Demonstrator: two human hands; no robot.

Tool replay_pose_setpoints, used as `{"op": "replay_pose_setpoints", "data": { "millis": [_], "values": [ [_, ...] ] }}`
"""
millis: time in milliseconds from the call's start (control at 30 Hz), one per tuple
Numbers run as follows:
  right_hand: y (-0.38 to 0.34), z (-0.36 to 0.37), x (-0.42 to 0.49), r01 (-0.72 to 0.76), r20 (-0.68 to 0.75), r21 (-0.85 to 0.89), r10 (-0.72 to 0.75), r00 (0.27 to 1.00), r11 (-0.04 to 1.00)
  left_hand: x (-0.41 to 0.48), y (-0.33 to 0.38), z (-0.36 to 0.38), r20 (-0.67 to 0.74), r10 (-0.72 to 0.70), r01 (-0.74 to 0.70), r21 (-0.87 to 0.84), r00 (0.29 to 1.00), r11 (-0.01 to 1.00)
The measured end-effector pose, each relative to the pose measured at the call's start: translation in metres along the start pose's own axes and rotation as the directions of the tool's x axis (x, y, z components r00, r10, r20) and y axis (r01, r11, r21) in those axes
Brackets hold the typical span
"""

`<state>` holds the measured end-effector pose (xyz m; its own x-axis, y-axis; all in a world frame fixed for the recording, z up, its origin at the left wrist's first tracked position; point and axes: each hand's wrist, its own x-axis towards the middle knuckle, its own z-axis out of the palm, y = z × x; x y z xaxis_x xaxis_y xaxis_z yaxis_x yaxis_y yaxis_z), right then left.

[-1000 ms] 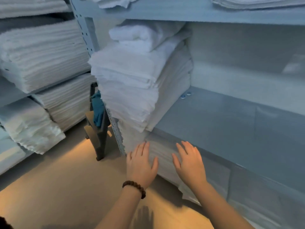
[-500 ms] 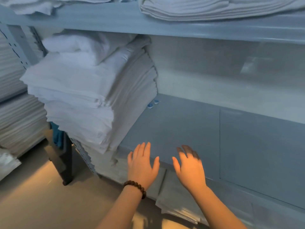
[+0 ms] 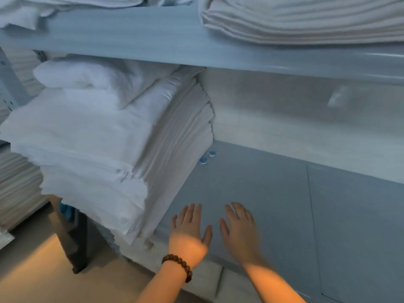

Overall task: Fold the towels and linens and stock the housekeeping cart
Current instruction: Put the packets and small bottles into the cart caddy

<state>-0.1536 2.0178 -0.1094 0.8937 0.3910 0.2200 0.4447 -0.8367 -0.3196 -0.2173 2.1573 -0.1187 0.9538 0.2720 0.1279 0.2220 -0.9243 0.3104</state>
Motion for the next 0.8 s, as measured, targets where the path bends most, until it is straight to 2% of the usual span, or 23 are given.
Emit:
{"op": "replay_pose_setpoints", "data": {
  "millis": [67,133,233,300,533,800],
  "values": [
    [-0.007,0.01,0.022,0.013,-0.038,-0.015,-0.014,0.999,1.0,0.023,-0.017,0.004,0.053,-0.014,0.012,0.051,0.999,0.999],
    [-0.013,0.027,0.043,0.035,-0.06,0.011,-0.034,0.998,0.999,0.044,-0.03,0.006,0.041,0.008,-0.01,0.055,0.999,0.998],
    [-0.012,0.051,0.067,0.012,0.023,-0.03,-0.012,1.0,0.999,0.066,-0.046,0.013,0.01,0.051,-0.051,0.076,0.999,0.996],
    [-0.006,0.064,0.082,0.009,0.022,-0.043,-0.008,1.0,0.999,0.081,-0.051,0.019,-0.015,0.061,-0.06,0.076,0.998,0.995],
    [0.036,0.113,0.156,0.022,0.037,-0.051,-0.02,0.999,0.998,0.167,-0.049,0.069,0.031,0.102,-0.104,0.064,0.994,0.993],
    [0.082,0.19,0.276,0.066,0.069,-0.028,-0.064,0.996,0.997,0.272,-0.064,0.145,0.074,0.119,-0.128,0.128,0.99,0.984]
  ]
}}
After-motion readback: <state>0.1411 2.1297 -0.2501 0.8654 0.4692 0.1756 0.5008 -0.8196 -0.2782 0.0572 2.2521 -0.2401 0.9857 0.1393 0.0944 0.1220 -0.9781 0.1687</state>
